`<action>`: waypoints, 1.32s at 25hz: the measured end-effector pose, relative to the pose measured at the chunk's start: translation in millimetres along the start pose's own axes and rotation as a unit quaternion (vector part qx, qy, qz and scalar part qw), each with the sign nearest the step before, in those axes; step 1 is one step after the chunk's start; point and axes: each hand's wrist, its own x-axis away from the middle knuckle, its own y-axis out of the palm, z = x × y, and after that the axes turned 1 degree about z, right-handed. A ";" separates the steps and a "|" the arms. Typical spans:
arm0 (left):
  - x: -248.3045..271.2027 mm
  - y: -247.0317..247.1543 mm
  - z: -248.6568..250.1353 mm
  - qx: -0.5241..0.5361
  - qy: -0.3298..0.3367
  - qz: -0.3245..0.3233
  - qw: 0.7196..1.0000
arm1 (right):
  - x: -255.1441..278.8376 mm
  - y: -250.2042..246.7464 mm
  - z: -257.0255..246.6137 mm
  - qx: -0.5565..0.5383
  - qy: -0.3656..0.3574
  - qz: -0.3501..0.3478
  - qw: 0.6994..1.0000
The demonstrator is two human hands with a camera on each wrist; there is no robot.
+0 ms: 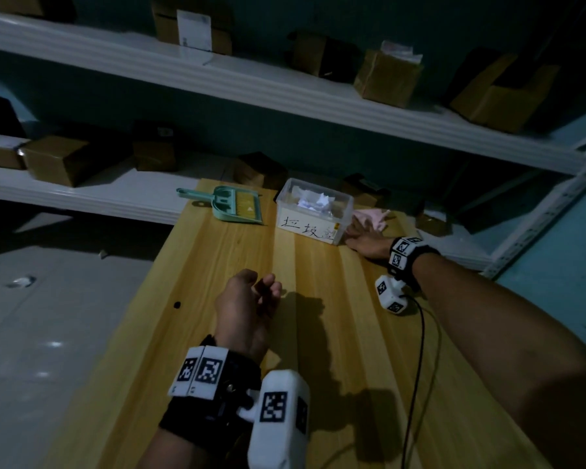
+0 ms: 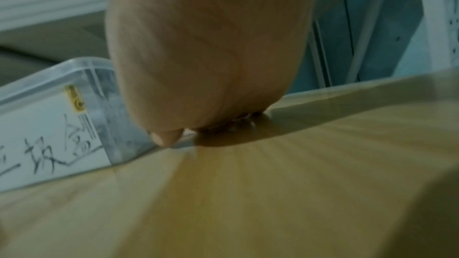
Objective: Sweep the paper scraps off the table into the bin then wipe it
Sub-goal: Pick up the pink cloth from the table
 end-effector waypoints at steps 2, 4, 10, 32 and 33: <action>-0.3 -2.5 1.5 0.007 0.003 0.002 1.000 | 8.8 1.2 2.1 -0.030 -0.005 0.003 1.000; 0.6 -2.9 1.7 0.011 0.003 0.001 1.000 | 10.4 0.1 5.8 -0.073 -0.002 -0.004 0.997; -1.0 -5.9 0.1 0.014 0.008 0.004 1.000 | 3.2 0.9 5.5 -0.107 0.009 -0.013 0.994; -6.9 -2.5 1.8 0.020 0.003 0.006 1.000 | -18.1 10.6 -0.9 -0.070 0.027 0.010 0.997; -6.6 -3.3 2.3 0.021 0.003 0.006 1.000 | -17.0 9.0 1.5 -0.060 0.021 0.007 0.998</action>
